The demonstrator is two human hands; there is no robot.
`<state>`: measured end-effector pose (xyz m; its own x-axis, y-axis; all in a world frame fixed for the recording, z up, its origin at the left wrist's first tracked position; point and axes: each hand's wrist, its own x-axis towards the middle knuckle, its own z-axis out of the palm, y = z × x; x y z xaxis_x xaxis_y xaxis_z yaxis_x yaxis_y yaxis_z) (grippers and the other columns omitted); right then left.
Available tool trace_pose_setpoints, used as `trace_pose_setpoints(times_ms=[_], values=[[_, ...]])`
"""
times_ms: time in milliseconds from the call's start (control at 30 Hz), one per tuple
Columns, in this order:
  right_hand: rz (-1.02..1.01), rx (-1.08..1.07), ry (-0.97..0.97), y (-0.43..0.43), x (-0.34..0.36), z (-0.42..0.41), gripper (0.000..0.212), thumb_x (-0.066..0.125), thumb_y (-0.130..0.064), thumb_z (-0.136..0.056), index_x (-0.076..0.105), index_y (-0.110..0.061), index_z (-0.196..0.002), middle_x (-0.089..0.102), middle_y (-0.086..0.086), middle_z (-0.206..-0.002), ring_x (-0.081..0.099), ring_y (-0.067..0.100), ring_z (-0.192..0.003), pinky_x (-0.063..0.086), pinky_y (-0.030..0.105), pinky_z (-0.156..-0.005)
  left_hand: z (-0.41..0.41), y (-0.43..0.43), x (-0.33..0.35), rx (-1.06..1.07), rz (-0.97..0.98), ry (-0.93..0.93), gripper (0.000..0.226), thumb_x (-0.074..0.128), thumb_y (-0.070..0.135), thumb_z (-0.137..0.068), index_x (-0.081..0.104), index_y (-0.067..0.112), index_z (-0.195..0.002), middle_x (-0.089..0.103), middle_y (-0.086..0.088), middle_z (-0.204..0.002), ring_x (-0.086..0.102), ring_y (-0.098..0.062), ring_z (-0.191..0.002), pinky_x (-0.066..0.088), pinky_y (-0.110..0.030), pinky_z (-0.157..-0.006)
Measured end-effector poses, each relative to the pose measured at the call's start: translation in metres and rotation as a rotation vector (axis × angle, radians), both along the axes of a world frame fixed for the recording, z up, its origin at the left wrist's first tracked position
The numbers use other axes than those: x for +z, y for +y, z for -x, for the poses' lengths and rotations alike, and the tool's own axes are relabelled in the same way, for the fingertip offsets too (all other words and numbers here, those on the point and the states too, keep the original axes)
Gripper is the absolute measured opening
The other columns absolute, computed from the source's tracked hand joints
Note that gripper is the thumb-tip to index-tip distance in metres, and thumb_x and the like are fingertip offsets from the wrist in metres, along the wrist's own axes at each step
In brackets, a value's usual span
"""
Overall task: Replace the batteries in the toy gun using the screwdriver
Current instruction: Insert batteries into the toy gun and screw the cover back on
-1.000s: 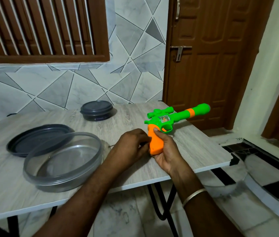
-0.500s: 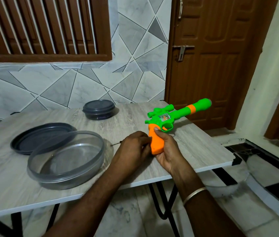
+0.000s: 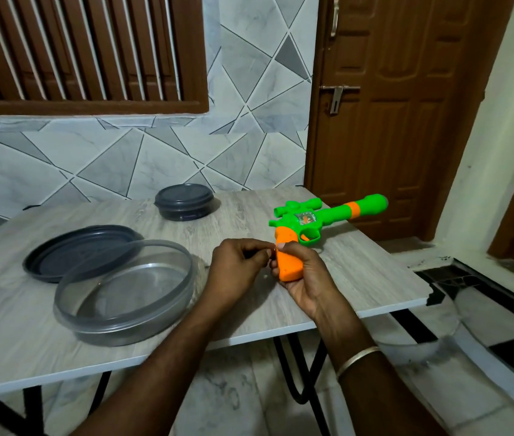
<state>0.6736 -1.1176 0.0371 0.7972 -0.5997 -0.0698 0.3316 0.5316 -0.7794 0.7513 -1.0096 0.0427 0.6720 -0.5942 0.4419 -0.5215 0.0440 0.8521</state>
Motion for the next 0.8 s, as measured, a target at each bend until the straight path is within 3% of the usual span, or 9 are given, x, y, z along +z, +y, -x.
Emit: trace_pose_setpoints(times_ms=[100, 167, 267, 333, 433, 567, 800], values=[[0.009, 0.012, -0.015, 0.0, 0.0, 0.001, 0.014, 0.052, -0.002, -0.092, 0.054, 0.002, -0.106, 0.062, 0.015, -0.076, 0.056, 0.019, -0.06, 0.048, 0.022, -0.048, -0.012, -0.005, 0.003, 0.248, -0.196, -0.27, 0.021, 0.063, 0.007, -0.092, 0.08, 0.009, -0.105, 0.078, -0.006, -0.105, 0.072, -0.018, -0.099, 0.054, -0.032, -0.095], [-0.02, 0.002, -0.02, -0.001, 0.0, 0.001, 0.014, 0.051, -0.002, -0.093, 0.053, 0.003, -0.106, 0.06, 0.016, -0.077, 0.055, 0.019, -0.059, 0.048, 0.022, -0.047, -0.02, -0.008, 0.006, 0.355, -0.43, -0.407, 0.023, 0.058, 0.007, -0.093, 0.075, 0.004, -0.108, 0.074, -0.013, -0.111, 0.068, -0.027, -0.105, 0.053, -0.035, -0.094], [-0.038, -0.016, -0.021, -0.002, -0.001, 0.0, 0.02, 0.053, -0.002, -0.092, 0.051, 0.005, -0.111, 0.06, 0.016, -0.08, 0.055, 0.019, -0.06, 0.049, 0.022, -0.047, -0.026, -0.013, 0.006, 0.366, -0.822, -0.474, 0.025, 0.055, 0.009, -0.095, 0.067, 0.007, -0.117, 0.067, -0.013, -0.118, 0.062, -0.028, -0.11, 0.05, -0.033, -0.088], [-0.03, -0.026, -0.014, -0.002, -0.001, 0.0, 0.023, 0.054, -0.002, -0.092, 0.051, 0.005, -0.114, 0.061, 0.016, -0.081, 0.057, 0.019, -0.06, 0.05, 0.023, -0.048, -0.024, -0.015, 0.002, 0.358, -0.975, -0.545, 0.027, 0.055, 0.01, -0.096, 0.065, 0.009, -0.12, 0.065, -0.012, -0.119, 0.062, -0.028, -0.11, 0.05, -0.034, -0.09], [-0.021, -0.019, -0.019, -0.001, -0.001, 0.001, 0.02, 0.053, -0.001, -0.092, 0.052, 0.003, -0.112, 0.061, 0.015, -0.079, 0.056, 0.019, -0.059, 0.049, 0.023, -0.047, -0.029, -0.016, -0.003, 0.387, -1.017, -0.624, 0.023, 0.053, 0.007, -0.097, 0.065, 0.007, -0.117, 0.066, -0.014, -0.117, 0.063, -0.029, -0.108, 0.052, -0.037, -0.091], [-0.017, 0.003, -0.032, 0.001, 0.001, 0.003, 0.013, 0.052, -0.004, -0.094, 0.053, -0.001, -0.106, 0.059, 0.013, -0.077, 0.054, 0.019, -0.06, 0.048, 0.022, -0.046, -0.036, -0.021, 0.002, 0.393, -1.056, -0.576, 0.023, 0.049, 0.008, -0.101, 0.065, 0.005, -0.117, 0.066, -0.014, -0.114, 0.063, -0.029, -0.107, 0.052, -0.038, -0.089], [-0.036, 0.045, -0.031, -0.001, 0.001, 0.004, 0.025, 0.052, -0.024, -0.098, 0.056, -0.004, -0.112, 0.061, 0.013, -0.078, 0.056, 0.019, -0.061, 0.047, 0.023, -0.047, -0.041, -0.023, 0.009, 0.393, -0.984, -0.509, 0.022, 0.056, 0.015, -0.101, 0.064, 0.005, -0.119, 0.064, -0.013, -0.11, 0.063, -0.027, -0.101, 0.054, -0.038, -0.09]])
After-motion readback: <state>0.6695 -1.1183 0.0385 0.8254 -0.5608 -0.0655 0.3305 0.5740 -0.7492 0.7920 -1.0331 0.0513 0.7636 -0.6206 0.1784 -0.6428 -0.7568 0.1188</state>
